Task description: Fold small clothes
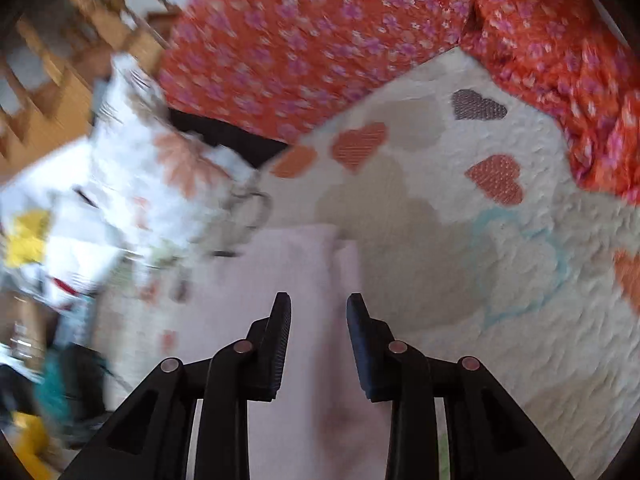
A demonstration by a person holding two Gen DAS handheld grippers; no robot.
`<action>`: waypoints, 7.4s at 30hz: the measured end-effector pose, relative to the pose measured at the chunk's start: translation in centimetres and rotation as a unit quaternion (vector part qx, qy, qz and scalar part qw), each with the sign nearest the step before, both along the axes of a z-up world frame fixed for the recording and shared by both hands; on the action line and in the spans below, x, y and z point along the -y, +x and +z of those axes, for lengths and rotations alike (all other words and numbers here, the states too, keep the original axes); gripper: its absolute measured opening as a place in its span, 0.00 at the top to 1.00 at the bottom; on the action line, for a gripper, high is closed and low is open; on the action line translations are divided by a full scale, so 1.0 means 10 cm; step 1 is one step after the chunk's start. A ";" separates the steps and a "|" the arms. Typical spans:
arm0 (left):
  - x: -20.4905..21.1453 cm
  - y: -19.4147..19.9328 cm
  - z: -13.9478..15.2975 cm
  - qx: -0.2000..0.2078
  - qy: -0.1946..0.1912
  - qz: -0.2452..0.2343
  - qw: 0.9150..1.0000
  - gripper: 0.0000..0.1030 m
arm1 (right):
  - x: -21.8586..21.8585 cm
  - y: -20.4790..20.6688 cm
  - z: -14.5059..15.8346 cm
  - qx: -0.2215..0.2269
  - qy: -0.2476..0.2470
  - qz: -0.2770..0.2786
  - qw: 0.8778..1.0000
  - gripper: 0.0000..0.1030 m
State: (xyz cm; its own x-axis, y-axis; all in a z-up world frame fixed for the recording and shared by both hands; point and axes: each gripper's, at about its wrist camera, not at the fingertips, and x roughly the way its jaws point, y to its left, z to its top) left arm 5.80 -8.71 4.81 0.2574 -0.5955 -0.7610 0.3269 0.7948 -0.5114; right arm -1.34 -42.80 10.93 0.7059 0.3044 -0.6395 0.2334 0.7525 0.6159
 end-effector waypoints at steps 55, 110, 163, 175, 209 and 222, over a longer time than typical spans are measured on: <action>-0.33 -0.41 0.37 0.127 0.129 0.063 0.981 0.34 | -0.97 0.05 -0.10 -0.006 0.073 0.180 0.981 0.72; -0.18 -1.52 1.03 0.404 0.157 0.168 0.885 0.01 | -0.71 -1.78 -0.35 -0.082 -0.110 -0.037 0.990 0.52; -0.17 -0.99 -0.45 0.089 0.266 0.123 0.952 0.00 | -0.97 -0.95 -0.47 -0.131 -0.274 0.048 0.951 0.39; -0.22 -1.00 -0.50 0.086 0.245 0.139 0.956 0.00 | -0.99 -0.95 -0.53 -0.139 -0.272 0.055 0.951 0.39; -0.31 -1.23 -0.02 0.132 0.228 0.152 0.952 0.00 | -1.36 -1.02 -0.44 -0.113 -0.332 0.074 0.934 0.39; -0.24 -1.28 0.02 0.142 0.212 0.137 0.957 0.00 | -1.35 -1.00 -0.48 -0.121 -0.338 0.074 0.930 0.37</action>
